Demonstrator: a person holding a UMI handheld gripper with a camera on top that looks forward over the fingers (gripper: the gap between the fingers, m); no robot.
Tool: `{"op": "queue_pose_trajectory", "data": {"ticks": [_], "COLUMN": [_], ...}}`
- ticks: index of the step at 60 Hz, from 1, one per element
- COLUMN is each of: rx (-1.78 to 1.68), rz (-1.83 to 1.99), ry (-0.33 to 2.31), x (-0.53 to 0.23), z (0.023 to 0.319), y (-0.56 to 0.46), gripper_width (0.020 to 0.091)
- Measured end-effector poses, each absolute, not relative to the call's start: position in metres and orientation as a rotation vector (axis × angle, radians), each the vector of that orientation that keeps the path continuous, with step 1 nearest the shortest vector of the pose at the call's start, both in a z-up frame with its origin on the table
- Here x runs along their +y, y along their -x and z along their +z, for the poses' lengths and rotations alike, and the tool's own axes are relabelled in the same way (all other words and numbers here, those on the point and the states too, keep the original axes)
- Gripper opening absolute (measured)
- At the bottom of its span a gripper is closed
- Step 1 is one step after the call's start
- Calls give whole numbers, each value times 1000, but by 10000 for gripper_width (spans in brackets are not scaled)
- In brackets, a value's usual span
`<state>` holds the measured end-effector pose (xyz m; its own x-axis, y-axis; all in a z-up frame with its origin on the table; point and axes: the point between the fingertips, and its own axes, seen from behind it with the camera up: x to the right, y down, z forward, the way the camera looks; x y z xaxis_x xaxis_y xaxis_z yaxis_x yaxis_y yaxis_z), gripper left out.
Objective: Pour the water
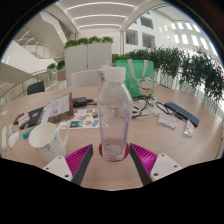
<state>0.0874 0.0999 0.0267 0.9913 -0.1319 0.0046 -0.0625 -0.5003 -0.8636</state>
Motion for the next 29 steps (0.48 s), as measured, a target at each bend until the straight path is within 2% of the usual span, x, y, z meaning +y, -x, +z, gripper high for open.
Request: {"op": "queue_pose_trajectory", "data": {"ticks": [8,29], "rx": [159,108], "rz": [-88,-138], "ry": [2100,2039], "x": [33,-138], "z": [59,191], "y": [-67,40], "gripper_width": [843,833]}}
